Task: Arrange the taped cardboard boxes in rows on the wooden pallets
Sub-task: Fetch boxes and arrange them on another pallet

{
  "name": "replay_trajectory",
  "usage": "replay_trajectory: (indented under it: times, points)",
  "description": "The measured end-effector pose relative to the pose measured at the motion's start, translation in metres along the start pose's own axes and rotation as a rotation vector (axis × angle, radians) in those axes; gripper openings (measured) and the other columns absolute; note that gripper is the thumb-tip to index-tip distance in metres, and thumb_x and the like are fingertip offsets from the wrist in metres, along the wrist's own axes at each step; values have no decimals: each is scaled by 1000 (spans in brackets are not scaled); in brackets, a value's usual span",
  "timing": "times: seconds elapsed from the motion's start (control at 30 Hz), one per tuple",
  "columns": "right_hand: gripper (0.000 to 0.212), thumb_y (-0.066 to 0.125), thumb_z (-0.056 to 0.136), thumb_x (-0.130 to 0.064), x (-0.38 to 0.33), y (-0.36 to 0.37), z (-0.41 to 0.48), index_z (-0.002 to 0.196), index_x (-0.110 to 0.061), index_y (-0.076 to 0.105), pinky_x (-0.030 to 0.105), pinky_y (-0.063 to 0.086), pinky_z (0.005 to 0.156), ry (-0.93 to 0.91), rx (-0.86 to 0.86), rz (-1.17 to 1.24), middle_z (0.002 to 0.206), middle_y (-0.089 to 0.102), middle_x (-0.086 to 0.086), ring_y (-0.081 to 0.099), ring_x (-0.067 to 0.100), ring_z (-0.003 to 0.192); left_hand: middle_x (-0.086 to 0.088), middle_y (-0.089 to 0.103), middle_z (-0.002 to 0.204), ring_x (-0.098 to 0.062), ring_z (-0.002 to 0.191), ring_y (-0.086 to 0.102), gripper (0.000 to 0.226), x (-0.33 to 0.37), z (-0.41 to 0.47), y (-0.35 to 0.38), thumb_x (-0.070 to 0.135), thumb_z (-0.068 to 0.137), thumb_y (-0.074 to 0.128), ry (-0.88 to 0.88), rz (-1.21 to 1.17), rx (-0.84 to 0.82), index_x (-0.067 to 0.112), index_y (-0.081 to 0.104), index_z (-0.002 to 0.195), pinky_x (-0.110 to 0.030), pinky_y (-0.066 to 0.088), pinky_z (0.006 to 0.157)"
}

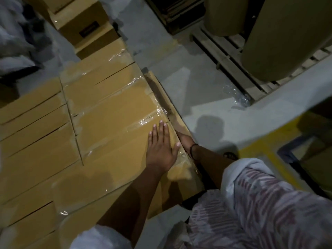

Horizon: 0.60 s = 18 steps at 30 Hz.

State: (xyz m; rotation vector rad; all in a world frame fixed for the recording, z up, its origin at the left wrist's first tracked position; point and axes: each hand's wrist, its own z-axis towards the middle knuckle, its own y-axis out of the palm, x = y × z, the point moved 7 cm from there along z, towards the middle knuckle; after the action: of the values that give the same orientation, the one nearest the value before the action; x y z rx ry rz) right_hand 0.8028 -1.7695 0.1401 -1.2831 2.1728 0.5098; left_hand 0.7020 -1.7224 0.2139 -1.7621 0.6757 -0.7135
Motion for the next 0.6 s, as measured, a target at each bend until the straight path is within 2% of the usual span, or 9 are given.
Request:
replay_trajectory:
  times: [0.07,0.17,0.23,0.27,0.37,0.47,0.6]
  points:
    - [55,32,107,-50,7,0,25,136,-14,62,45,39,113,-56,-39,-123,136,63,11,57,28,125,-4,-19,170,-24,156,-21,80,-2,-2,-3,62,105,18,-2,0,17,14,-9,163,-43,-8,127]
    - [82,14,95,-77,1,-3,21,132,-21,62,46,43,108,-58,-116,-330,132,65,11,59,27,121,-2,-7,172,-22,158,-10,74,-2,-2,-10,59,106,21,-45,-40,-17,19,-2,165,-44,-1,128]
    - [66,21,102,-61,-21,-11,5,129,-16,62,40,48,96,-54,-168,-402,124,66,14,61,27,109,-1,9,172,-23,158,7,71,1,5,-20,59,106,19,-116,-55,-26,22,6,165,-47,7,128]
    - [61,24,104,-55,-37,-16,-6,133,-14,59,39,47,96,-73,-198,-443,128,64,15,60,28,111,-2,17,170,-24,156,15,71,2,11,-27,60,105,18,-158,-54,-20,22,11,164,-47,10,127]
    - [64,26,102,-62,-81,-38,-21,151,-24,41,39,42,105,-176,-262,-614,151,49,10,51,31,131,-1,27,167,-26,153,24,67,8,30,-40,59,106,16,-287,-82,-20,25,17,163,-49,12,126]
    - [56,25,107,-55,-130,-64,-24,153,-24,37,37,37,108,-321,-310,-743,154,46,10,46,29,137,0,30,167,-24,153,26,66,13,45,-54,61,105,14,-396,-169,29,28,19,163,-49,13,126]
    - [69,23,106,-59,-190,-109,-15,161,-18,17,41,25,122,-467,-328,-957,165,27,9,28,28,151,1,35,164,-22,150,31,82,18,68,-86,70,94,3,-509,-230,147,29,26,162,-47,15,125]
